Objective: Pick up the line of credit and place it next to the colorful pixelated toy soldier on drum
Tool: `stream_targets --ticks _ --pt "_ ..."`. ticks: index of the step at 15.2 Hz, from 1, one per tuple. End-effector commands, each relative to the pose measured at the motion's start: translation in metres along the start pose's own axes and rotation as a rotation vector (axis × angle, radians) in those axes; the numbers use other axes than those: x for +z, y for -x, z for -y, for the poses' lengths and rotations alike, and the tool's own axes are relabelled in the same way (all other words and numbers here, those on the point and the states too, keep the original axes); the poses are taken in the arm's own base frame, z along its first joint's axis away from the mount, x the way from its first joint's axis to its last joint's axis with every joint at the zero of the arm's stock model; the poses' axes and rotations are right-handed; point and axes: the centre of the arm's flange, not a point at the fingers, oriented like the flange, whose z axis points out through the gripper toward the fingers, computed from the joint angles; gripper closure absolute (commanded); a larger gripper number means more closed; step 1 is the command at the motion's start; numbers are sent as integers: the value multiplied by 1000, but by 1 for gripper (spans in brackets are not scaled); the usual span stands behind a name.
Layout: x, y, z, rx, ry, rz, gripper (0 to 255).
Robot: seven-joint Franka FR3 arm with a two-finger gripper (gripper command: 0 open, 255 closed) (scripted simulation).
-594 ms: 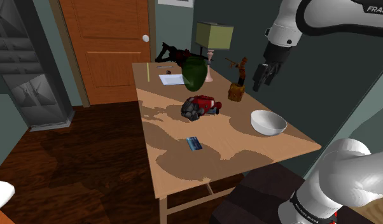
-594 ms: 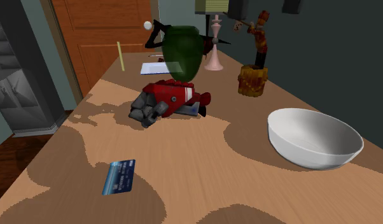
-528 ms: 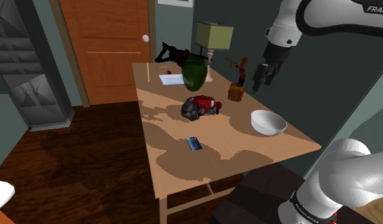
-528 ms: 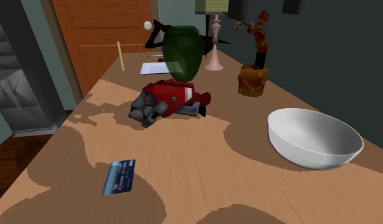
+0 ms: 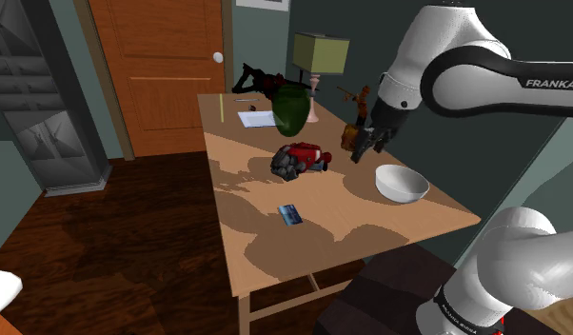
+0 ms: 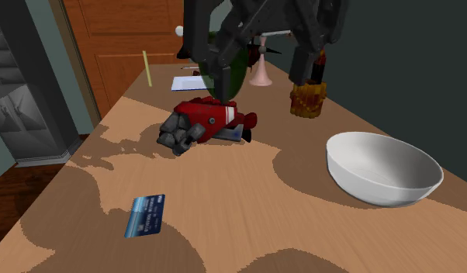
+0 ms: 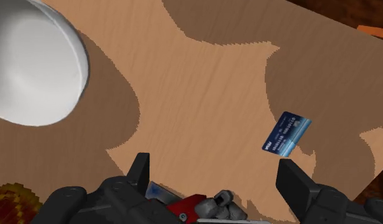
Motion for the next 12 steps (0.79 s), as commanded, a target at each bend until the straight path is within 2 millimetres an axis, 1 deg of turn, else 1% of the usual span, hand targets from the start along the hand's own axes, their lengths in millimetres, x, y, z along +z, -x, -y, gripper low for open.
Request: stream_targets --ticks 1,6,12 --pt "24 4 18 30 4 -39 0" --pt "74 7 64 97 18 -128 0" --pt "135 1 117 178 35 -236 0"
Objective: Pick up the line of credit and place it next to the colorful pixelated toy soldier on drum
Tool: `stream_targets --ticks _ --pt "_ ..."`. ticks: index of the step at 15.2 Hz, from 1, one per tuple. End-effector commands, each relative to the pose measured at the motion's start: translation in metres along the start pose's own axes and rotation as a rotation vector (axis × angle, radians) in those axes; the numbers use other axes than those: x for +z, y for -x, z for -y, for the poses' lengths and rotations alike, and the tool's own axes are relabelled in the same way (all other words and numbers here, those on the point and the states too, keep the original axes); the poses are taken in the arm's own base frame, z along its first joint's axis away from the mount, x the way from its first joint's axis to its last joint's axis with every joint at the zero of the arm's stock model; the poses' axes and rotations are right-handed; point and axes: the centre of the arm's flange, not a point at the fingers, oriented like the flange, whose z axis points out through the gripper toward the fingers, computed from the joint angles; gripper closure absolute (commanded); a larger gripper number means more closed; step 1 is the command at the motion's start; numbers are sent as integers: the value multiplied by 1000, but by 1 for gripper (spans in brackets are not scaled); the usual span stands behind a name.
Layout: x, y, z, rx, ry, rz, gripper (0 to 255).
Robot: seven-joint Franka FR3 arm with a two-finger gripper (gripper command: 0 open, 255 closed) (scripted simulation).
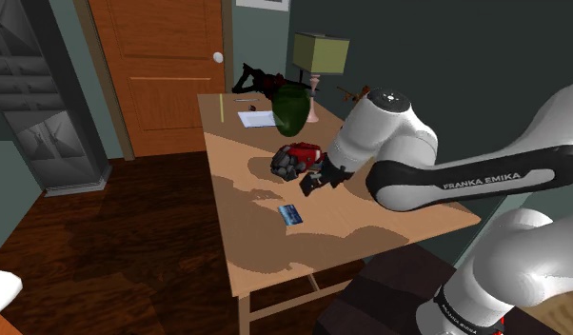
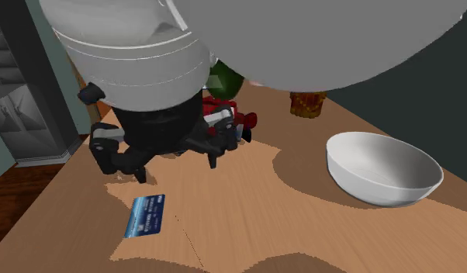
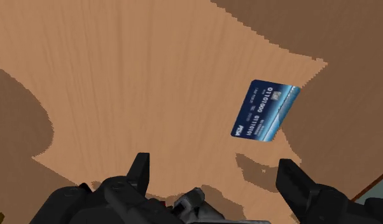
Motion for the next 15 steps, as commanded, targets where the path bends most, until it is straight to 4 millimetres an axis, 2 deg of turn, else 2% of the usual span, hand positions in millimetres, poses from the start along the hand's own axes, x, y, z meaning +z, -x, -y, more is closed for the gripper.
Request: stream_targets --ticks 1,6,14,15 --pt "20 4 21 29 -1 -38 0" --pt "70 7 66 97 13 -127 0" --pt "112 2 68 100 14 -132 0" --pt "112 2 68 100 14 -132 0"
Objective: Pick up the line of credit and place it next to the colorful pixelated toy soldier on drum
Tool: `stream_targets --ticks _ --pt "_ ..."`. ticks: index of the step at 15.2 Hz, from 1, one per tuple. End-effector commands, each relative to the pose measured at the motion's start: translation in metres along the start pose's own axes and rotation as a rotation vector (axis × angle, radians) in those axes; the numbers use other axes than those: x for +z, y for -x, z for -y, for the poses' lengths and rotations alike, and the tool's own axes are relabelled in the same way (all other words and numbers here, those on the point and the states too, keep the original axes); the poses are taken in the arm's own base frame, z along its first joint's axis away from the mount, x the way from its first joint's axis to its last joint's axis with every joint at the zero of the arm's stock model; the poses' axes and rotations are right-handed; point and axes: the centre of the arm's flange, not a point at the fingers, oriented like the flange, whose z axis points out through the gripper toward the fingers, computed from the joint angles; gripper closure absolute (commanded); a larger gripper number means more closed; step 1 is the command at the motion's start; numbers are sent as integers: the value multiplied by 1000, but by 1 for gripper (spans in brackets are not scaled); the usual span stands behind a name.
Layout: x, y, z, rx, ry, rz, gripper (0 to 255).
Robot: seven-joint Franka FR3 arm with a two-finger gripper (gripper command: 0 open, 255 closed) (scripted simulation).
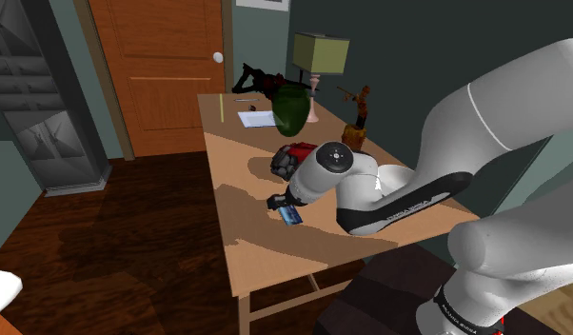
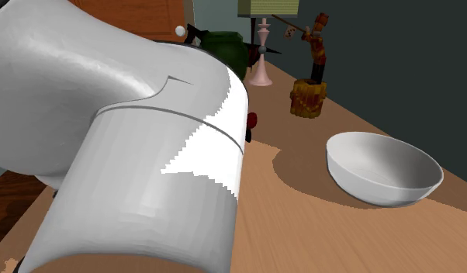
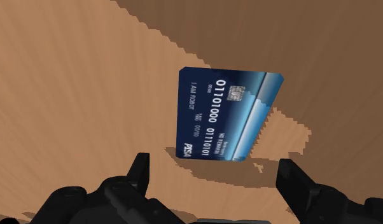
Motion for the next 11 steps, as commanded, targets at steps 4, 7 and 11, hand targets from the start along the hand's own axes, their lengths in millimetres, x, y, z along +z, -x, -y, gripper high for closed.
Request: stream_targets --ticks 4,7,11 --pt "3 0 0 0 -1 0 0" --pt "3 0 0 0 0 0 0" --pt "3 0 0 0 0 0 255"
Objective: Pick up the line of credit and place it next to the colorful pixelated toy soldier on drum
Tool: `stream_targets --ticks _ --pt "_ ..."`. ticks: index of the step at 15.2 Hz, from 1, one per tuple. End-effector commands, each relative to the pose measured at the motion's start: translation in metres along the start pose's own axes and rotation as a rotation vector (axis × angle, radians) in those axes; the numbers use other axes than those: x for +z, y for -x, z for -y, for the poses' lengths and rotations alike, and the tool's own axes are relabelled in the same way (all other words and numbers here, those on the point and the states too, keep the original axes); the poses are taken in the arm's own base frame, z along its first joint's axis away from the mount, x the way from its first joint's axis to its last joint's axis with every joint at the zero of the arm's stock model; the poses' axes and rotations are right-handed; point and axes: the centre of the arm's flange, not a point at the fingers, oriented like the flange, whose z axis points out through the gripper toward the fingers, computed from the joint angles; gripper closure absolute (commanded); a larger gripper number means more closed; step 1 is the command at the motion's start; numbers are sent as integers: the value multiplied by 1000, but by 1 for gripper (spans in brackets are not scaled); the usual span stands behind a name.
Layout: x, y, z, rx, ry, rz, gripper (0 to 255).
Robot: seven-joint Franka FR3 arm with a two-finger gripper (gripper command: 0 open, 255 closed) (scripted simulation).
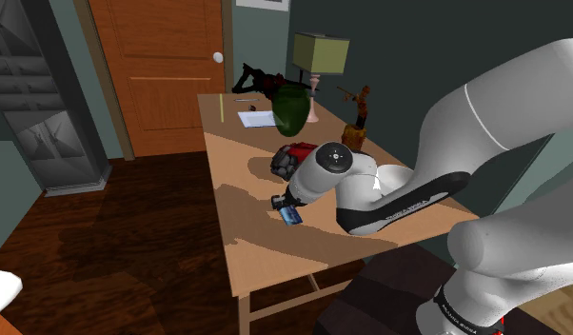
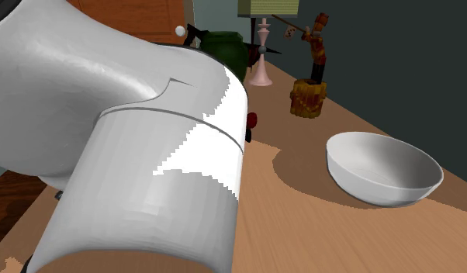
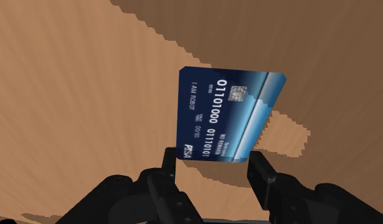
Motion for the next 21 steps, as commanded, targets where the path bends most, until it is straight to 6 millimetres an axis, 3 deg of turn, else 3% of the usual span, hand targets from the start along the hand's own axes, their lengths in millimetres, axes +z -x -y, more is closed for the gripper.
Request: stream_targets --ticks 1,6,21 --pt "0 0 0 0 0 0 255" --pt "0 0 0 0 0 0 255" --pt "-66 -44 0 0 0 0 255"
